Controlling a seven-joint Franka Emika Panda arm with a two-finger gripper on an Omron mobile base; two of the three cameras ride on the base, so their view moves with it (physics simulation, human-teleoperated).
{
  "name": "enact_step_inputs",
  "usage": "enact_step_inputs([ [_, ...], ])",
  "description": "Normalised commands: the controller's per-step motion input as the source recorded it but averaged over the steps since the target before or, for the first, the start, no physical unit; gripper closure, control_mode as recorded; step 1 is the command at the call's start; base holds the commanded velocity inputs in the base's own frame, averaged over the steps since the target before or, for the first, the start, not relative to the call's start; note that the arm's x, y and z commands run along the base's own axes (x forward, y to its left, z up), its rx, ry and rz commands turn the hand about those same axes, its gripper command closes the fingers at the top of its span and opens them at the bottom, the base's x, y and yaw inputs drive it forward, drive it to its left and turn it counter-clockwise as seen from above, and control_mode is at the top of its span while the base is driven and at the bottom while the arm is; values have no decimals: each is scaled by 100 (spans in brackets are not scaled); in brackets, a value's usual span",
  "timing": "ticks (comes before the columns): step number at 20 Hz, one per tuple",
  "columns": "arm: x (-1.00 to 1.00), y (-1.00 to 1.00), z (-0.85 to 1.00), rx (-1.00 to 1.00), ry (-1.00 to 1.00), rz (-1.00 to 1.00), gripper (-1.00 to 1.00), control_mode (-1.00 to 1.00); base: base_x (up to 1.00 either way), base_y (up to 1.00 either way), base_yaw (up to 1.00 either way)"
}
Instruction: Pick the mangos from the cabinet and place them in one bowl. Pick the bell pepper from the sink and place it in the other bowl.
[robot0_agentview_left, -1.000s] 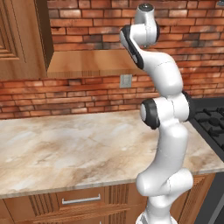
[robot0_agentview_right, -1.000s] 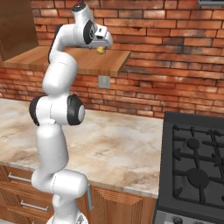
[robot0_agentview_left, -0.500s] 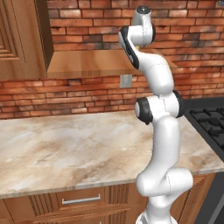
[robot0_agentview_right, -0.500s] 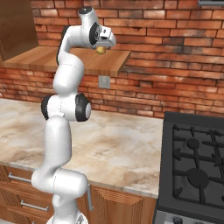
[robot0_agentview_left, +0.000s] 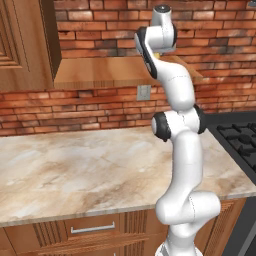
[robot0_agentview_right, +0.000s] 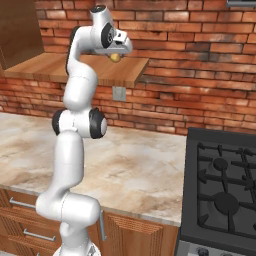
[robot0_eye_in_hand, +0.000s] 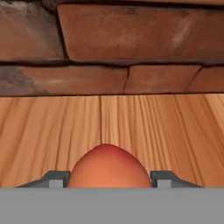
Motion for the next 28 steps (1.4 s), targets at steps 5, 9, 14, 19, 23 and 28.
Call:
enact_step_inputs([
  [5,-39,11,-5,0,-3,-11,100,-100,0,0,0],
  [9,-94,16,0,0,-8,-14,100,-100,0,0,0],
  [14,-100,9,1,0,-1,-12,100,-100,0,0,0],
  [19,-94,9,18,0,17,-1,100,-100,0,0,0],
  [23,-90,2,18,0,35,6,100,-100,0,0,0],
  [28,-92,-2,6,4,35,6,100,-100,0,0,0],
])
